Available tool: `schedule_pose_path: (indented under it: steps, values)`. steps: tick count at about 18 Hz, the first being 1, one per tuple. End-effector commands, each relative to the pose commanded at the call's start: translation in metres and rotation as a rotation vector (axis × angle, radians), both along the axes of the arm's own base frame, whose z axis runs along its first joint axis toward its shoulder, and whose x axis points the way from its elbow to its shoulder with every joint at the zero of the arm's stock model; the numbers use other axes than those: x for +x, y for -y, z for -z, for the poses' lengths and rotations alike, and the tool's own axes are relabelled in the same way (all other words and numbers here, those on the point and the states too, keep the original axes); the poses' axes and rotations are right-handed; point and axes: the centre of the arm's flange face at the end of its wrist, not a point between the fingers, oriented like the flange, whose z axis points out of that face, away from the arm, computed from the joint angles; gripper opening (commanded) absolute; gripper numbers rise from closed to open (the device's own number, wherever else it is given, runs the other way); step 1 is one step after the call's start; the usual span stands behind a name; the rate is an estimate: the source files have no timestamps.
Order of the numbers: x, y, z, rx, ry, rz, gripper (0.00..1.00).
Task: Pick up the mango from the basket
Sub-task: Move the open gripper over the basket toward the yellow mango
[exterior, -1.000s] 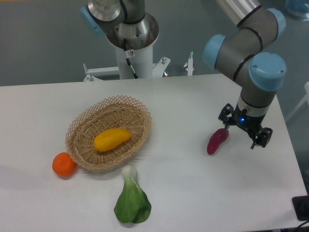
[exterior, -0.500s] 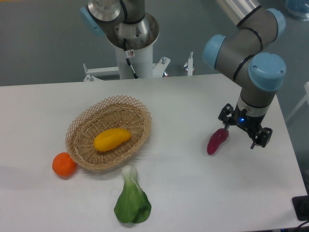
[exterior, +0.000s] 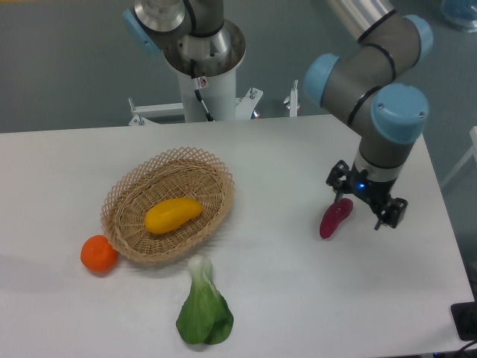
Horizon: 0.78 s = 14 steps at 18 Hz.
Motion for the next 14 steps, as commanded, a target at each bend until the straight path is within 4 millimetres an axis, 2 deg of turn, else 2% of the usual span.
schedule_pose_path:
  steps: [4, 8, 11, 12, 13, 14]
  values:
    - [0.042, -0.019, 0.006, -0.011, 0.026, 0.014, 1.0]
    - [0.101, -0.058, 0.015, -0.021, 0.053, 0.025, 1.0]
    - [0.149, -0.087, 0.02, -0.03, 0.065, 0.046, 1.0]
    - [0.17, -0.096, 0.022, -0.037, 0.073, 0.064, 1.0]
    - [0.2, -0.106, 0.028, -0.048, 0.084, 0.087, 1.0]
    - [0.215, -0.109, 0.028, -0.048, 0.086, 0.107, 1.0]
